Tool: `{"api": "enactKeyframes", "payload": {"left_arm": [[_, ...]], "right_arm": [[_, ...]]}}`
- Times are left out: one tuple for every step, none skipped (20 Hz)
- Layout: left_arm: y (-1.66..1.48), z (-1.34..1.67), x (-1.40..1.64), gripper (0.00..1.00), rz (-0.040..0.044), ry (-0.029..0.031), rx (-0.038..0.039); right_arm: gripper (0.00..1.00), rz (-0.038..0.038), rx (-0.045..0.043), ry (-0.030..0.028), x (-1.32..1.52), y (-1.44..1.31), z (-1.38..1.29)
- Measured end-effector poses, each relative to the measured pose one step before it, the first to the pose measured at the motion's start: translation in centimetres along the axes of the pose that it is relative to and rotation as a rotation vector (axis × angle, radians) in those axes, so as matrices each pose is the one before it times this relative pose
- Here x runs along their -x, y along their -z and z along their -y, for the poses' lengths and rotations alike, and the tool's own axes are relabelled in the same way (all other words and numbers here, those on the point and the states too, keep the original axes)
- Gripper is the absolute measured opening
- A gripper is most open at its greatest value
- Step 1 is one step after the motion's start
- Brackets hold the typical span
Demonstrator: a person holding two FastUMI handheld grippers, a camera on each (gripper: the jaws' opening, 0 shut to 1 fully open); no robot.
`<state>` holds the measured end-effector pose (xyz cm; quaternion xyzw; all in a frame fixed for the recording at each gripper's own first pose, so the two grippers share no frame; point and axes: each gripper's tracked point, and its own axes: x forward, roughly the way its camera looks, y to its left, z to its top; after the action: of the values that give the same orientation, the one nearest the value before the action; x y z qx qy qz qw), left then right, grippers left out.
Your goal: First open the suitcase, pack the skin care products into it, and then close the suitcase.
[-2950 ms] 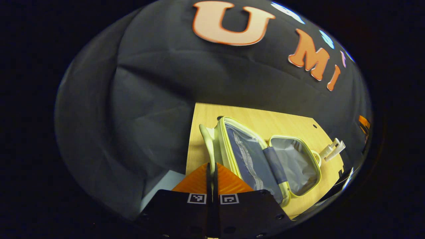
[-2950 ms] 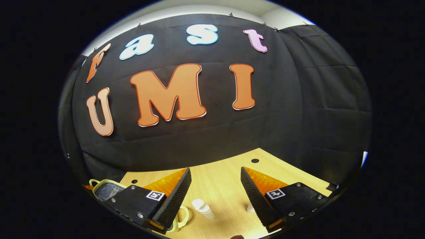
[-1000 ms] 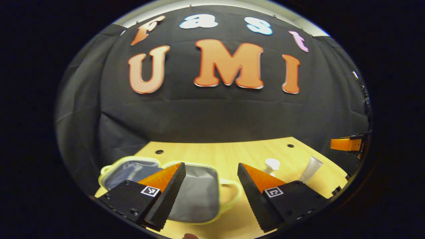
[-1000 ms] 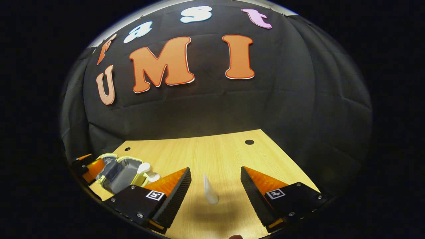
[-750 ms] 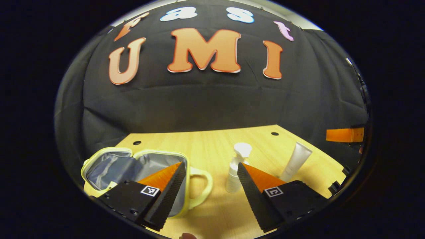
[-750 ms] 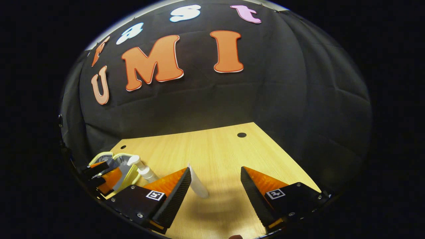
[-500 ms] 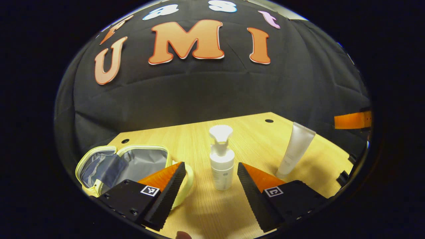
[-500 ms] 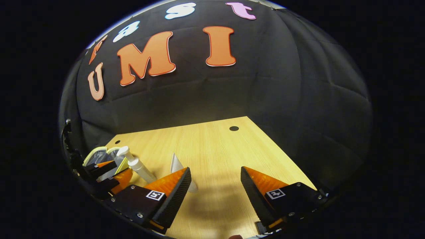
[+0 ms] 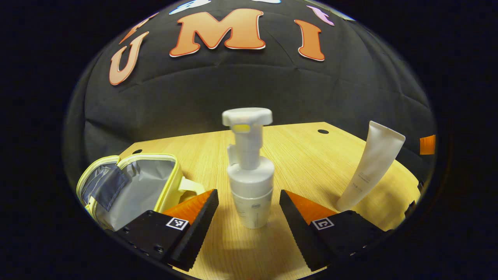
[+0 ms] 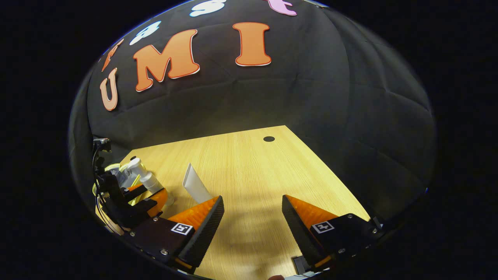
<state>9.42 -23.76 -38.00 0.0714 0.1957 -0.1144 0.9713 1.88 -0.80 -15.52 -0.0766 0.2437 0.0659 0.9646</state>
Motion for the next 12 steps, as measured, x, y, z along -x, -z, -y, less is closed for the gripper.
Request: {"api": "enactKeyframes", "payload": {"left_arm": [[0.163, -0.137, -0.152, 0.96, -0.00982, -0.01598, -0.00593], [0.286, 0.121, -0.284, 0.87, -0.00506, 0.00045, 0.00739], [-0.036, 0.259, 0.363, 0.76, 0.00251, 0.00765, 0.02692], [0.147, 0.062, -0.566, 0.64, -0.00595, 0.00497, 0.02168], [-0.122, 0.171, 0.386, 0.62, -0.00531, 0.01038, 0.01633], [-0.134, 0.067, 0.014, 0.61, -0.01105, 0.00719, 0.01487], [0.072, 0.116, 0.109, 0.6, -0.01668, 0.00817, 0.01255], [0.186, 0.22, 0.366, 0.6, -0.0183, 0.0101, 0.00998], [-0.146, 0.337, 0.244, 0.59, -0.01597, 0.01088, 0.01096], [0.003, 0.173, 0.331, 0.59, -0.00366, 0.01525, 0.00112], [-0.224, 0.244, 0.418, 0.6, -0.00634, 0.01502, -0.01417], [-0.193, 0.009, 0.519, 0.59, -0.00942, 0.00236, -0.01675]], "right_arm": [[0.95, -0.00747, -0.00303, -0.00131, -0.091, 0.267, 0.017], [0.95, -0.00575, -0.00293, -0.00422, -0.012, 0.172, -0.127], [0.96, -0.003, 0.00098, -0.00397, -0.118, 0.12, -0.097], [0.95, -0.00142, 0.00642, -0.00315, -0.049, 0.095, -0.124], [0.95, -0.00092, 0.00967, -0.00538, 0.046, 0.131, -0.185], [0.95, -0.00415, 0.00733, -0.00761, -0.06, 0.165, -0.193], [0.95, -0.0038, 0.00324, -0.01003, -0.047, 0.171, -0.284], [0.96, -0.00319, 0.00113, -0.01018, -0.041, 0.019, -0.356], [0.96, -0.00224, 0.00071, -0.00894, -0.064, 0.029, -0.365], [0.96, -0.0009, -0.00012, -0.01082, 0.055, -0.084, -0.345], [0.96, -0.00284, 0.0002, -0.01243, 0.132, 0.042, -0.519], [0.95, -0.00206, 0.00181, -0.01063, 0.088, -0.092, -0.522]]}}
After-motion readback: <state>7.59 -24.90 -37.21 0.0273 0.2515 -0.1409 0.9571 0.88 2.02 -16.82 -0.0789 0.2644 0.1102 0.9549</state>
